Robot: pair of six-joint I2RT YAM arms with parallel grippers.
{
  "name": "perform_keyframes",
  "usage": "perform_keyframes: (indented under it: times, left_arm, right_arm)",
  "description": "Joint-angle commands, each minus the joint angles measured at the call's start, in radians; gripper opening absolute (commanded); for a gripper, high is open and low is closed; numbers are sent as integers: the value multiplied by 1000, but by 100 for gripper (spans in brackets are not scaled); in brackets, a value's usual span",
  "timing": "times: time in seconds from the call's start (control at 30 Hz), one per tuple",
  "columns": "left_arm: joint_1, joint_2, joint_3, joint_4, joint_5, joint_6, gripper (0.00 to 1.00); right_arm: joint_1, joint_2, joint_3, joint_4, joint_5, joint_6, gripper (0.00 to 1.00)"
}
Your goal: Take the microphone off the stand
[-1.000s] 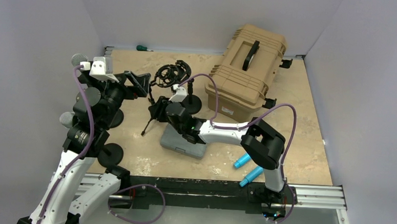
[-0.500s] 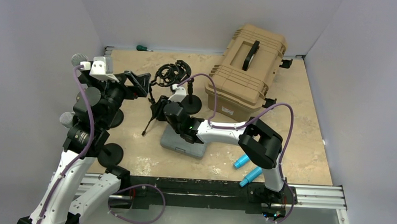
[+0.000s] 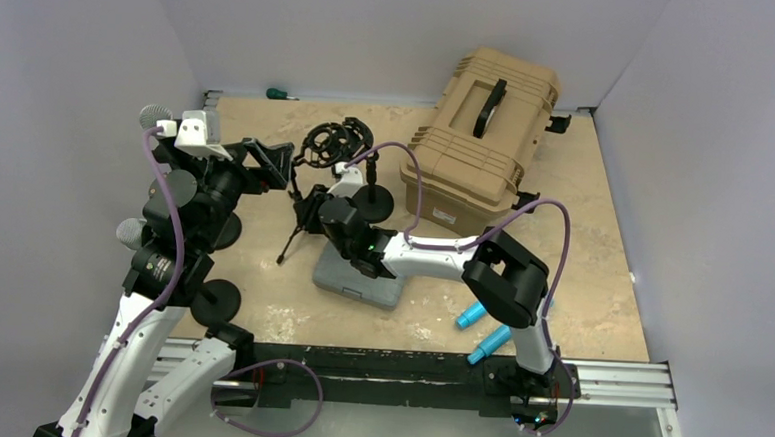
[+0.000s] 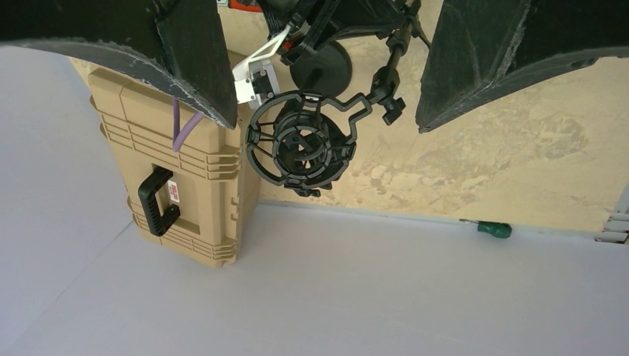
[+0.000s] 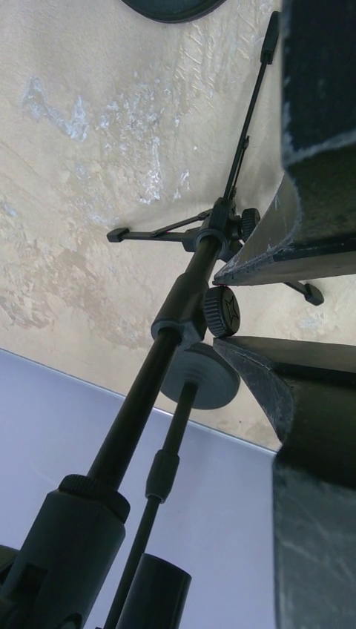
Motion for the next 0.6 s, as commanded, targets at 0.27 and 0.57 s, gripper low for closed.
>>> perform_keyframes:
  times: [0.27,0.57]
  left_arm:
    - [7,-9,26,14,-7,-3,88]
    - [7,-3,26,15,-7,-2,88]
  right_arm:
    - [-25,18,-2,182,-45,-241,0]
    - [-38,87,44,246,-362,-583,0]
